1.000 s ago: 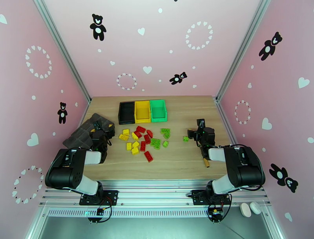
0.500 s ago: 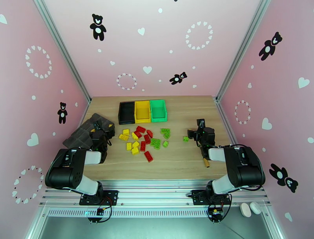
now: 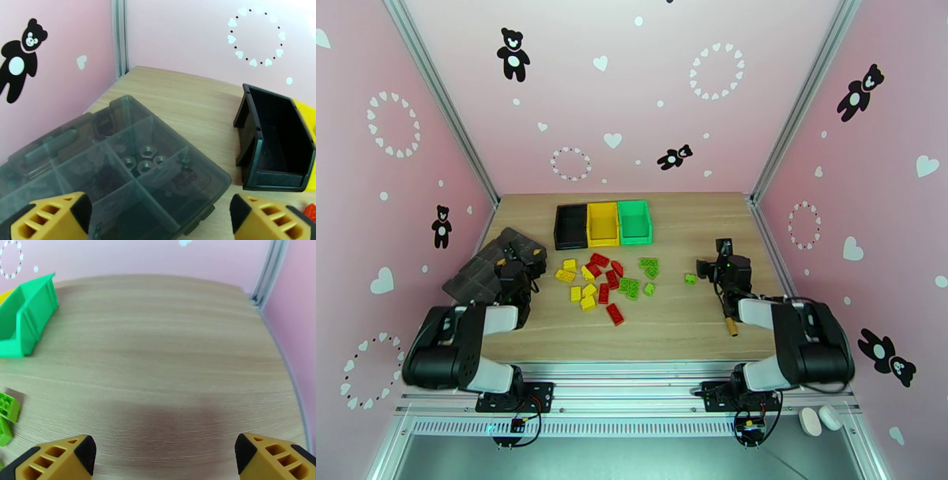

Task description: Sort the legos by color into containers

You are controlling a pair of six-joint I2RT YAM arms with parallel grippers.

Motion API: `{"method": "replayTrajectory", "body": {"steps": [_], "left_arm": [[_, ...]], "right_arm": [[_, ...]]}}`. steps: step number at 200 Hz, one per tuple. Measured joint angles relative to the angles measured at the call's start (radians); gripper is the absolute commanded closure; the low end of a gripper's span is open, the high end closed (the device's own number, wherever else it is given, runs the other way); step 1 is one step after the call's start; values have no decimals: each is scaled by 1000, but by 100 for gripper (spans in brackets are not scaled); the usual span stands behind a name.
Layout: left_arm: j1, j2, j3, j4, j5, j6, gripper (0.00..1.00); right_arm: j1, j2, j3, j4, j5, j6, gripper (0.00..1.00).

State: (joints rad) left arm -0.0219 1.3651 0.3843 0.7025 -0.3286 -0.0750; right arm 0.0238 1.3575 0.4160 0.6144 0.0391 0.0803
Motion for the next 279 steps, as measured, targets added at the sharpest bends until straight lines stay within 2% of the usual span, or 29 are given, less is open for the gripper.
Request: {"method": "replayTrajectory", "body": {"steps": [20,41,63,85,97,126,151,186,210,231,264,279], "left_arm": [[1,-106,90,-169,0,-29,2],[1,-197,212,-383,-2,-100,1],[1,-241,369,-637,-4,-201,2],[1,-241,507,-857,25,-291,2],[1,-235,562,-965,48,-352,2],[7,-224,585,-1138,177,-485,2],[-2,-223,559,-1207,313,-605,2],[-111,-222,507,-1269,396,-718,2],[-212,-224,465,-1270,427,-787,2],[-280,-234,399,-1254,448,-849,2],[-302,-247,315,-1267,452,-918,2],[-296,-256,314,-1287,449,-926,2]], "right_arm": [[0,-162,34,-121,23,41,1],[1,-277,185,-388,94,116,1],[0,-270,420,-703,180,217,1],[-1,-209,580,-954,190,296,1],[-2,-169,614,-1063,159,341,4],[0,-95,620,-1257,3,440,23],[35,-64,620,-1337,-92,505,28],[192,-7,631,-1397,-148,539,26],[359,71,654,-1417,-153,549,20],[518,154,706,-1433,-147,550,19],[754,343,871,-1461,-113,541,18],[827,423,945,-1472,-102,536,17]]}}
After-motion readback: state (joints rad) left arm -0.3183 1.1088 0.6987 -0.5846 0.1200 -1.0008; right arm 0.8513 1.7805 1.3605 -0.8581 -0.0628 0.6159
